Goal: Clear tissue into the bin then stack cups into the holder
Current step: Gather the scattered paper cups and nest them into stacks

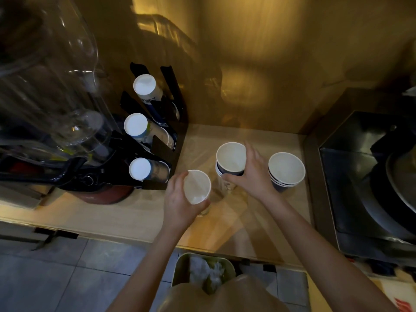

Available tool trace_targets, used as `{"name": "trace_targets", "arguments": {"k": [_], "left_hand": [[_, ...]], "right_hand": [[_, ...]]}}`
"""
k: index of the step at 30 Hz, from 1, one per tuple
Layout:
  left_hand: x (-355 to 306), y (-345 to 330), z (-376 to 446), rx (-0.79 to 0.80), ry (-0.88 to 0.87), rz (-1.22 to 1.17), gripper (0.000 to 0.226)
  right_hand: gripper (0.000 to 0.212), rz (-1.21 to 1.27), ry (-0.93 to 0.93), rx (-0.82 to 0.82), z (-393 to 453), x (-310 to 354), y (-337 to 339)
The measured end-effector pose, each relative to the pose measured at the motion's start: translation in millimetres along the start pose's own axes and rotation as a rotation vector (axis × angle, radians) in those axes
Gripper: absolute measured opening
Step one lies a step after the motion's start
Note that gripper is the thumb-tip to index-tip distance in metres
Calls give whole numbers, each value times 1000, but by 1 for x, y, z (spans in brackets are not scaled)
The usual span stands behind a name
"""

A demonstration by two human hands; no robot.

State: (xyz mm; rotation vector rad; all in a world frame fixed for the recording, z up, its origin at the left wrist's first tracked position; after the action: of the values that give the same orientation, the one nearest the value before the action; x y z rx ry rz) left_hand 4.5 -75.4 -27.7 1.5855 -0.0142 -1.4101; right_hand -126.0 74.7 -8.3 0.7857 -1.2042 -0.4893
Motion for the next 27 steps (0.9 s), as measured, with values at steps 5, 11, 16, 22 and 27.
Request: {"name": "trace_targets", "arguments": {"k": [5, 11, 16, 22, 27], "left_hand": [[5, -21, 3, 61, -13, 81, 85], [5, -25, 2, 81, -53, 83, 82], [-13, -8, 14, 25, -49, 33, 80], [-65, 34, 38, -112, -114, -60, 79], [-103, 46, 44, -152, -190, -125, 77]], "right_hand": [[95, 53, -19, -71, 2, 0, 1], [92, 265, -44, -231, 5, 13, 52], [91, 538, -110, -537, 10, 0, 137], [87, 585, -190, -701, -6, -38, 192], [87, 423, -240, -622, -17, -69, 165]]}}
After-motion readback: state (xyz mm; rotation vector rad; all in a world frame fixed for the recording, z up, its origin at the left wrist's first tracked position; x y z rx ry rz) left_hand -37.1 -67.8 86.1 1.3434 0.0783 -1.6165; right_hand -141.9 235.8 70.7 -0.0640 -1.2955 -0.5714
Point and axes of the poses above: each hand's wrist, its own z-axis towards the middle knuckle, its own y-axis out of the back of the hand, x = y × z, the point moved 5 cm from there along z, towards the middle knuckle, and after that the axes turned 12 degrees about -x, right-handed, at the moved point
